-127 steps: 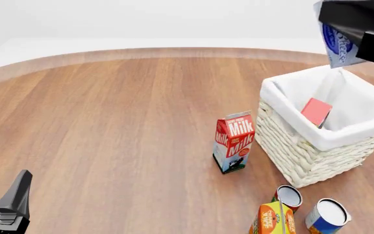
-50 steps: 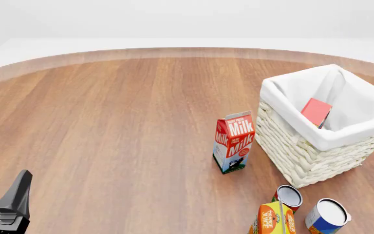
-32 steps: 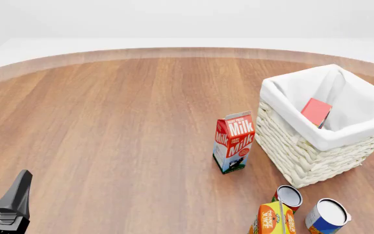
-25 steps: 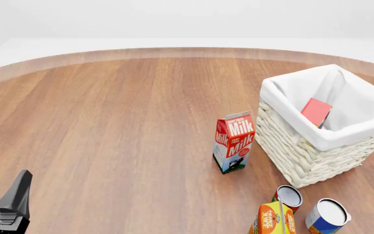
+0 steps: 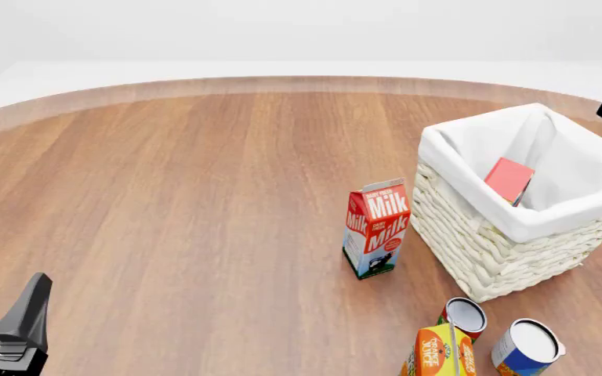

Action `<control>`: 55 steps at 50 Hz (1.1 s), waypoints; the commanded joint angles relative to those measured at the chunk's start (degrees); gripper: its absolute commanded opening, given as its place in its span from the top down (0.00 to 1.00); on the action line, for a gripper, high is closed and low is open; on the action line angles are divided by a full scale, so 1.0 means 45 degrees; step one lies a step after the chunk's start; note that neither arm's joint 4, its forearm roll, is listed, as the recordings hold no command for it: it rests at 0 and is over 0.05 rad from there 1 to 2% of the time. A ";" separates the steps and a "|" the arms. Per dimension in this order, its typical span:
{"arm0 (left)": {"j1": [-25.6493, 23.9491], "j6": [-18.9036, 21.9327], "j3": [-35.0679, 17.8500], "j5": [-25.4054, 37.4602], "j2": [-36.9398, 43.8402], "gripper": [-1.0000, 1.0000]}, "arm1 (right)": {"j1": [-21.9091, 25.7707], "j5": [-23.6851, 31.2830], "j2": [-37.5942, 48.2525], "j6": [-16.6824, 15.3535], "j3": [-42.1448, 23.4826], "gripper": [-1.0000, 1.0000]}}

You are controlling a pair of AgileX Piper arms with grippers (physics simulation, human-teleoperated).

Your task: Pick up the cream cheese box and the butter, and put them in the basket.

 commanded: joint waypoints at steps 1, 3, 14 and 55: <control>0.0000 0.0000 0.0000 0.0000 0.0000 0.00 | 0.0101 -0.0437 0.0305 0.0077 0.0249 1.00; 0.0000 0.0000 0.0000 0.0000 0.0000 0.00 | 0.0112 -0.0450 0.0321 0.0074 0.0250 1.00; 0.0000 0.0000 0.0000 0.0000 0.0000 0.00 | 0.0170 -0.0713 0.0540 0.0101 0.0429 1.00; 0.0000 0.0000 0.0000 0.0000 0.0000 0.00 | 0.0096 -0.1052 0.1130 0.0004 0.0380 1.00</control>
